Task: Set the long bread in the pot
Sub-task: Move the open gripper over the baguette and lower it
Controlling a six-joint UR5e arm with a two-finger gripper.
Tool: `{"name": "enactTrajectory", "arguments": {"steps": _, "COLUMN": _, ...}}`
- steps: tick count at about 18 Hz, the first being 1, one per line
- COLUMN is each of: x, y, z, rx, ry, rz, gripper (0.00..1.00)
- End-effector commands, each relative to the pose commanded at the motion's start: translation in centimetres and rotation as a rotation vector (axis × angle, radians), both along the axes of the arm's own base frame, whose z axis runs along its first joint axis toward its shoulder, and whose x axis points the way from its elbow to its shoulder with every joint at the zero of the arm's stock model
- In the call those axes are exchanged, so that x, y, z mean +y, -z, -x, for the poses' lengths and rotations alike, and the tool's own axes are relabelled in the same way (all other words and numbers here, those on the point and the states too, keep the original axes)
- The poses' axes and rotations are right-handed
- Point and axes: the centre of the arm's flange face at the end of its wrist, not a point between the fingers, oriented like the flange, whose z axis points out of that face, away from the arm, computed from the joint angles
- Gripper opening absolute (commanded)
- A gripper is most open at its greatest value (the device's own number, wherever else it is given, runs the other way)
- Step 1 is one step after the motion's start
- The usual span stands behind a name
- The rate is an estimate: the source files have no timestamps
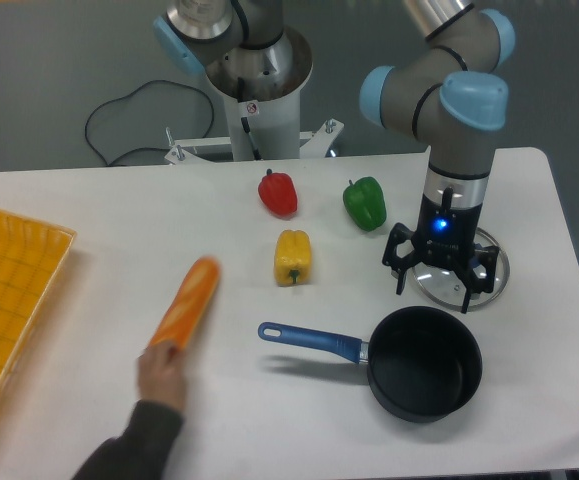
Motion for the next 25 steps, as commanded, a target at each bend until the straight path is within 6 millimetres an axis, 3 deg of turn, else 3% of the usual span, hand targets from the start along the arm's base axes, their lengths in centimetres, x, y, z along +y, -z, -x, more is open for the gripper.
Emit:
{"name": "enactTrajectory", "arguments": {"steps": 2, "x": 1.9, "y": 1.0, "z": -3.2, "rx": -0.01, "ry": -0.012, "rz": 0.072, "gripper": 0.99}}
{"name": "enactTrajectory", "arguments": {"steps": 7, "x": 8.7, "y": 3.2, "z": -13.7, "rx": -0.005, "ry": -0.075, "rz": 0.239, "gripper": 0.99}}
{"name": "enactTrajectory", "arguments": {"steps": 10, "x": 10.6, "y": 3.4, "z": -18.3, "rx": 0.0, "ry": -0.049, "rz": 0.256, "gripper": 0.99}}
{"name": "enactTrajectory", "arguments": {"steps": 13, "x": 11.1, "y": 3.3, "z": -22.7, "rx": -0.007, "ry": -0.014, "rz": 0.255, "gripper": 0.98}}
{"name": "enactTrajectory", "arguments": {"steps": 16, "x": 11.1, "y": 4.7, "z": -25.3, "rx": -0.013, "ry": 0.016, "rz": 0.289, "gripper": 0.98}}
{"name": "enactTrajectory", "arguments": {"steps": 21, "x": 12.3, "y": 9.0, "z": -27.2, "rx": 0.018, "ry": -0.006, "rz": 0.42, "gripper": 0.97}}
{"name": "enactTrajectory", "arguments": {"steps": 25, "x": 12.9, "y": 9.9, "z": -29.4, "rx": 0.017, "ry": 0.015, "rz": 0.438, "gripper": 0.97}}
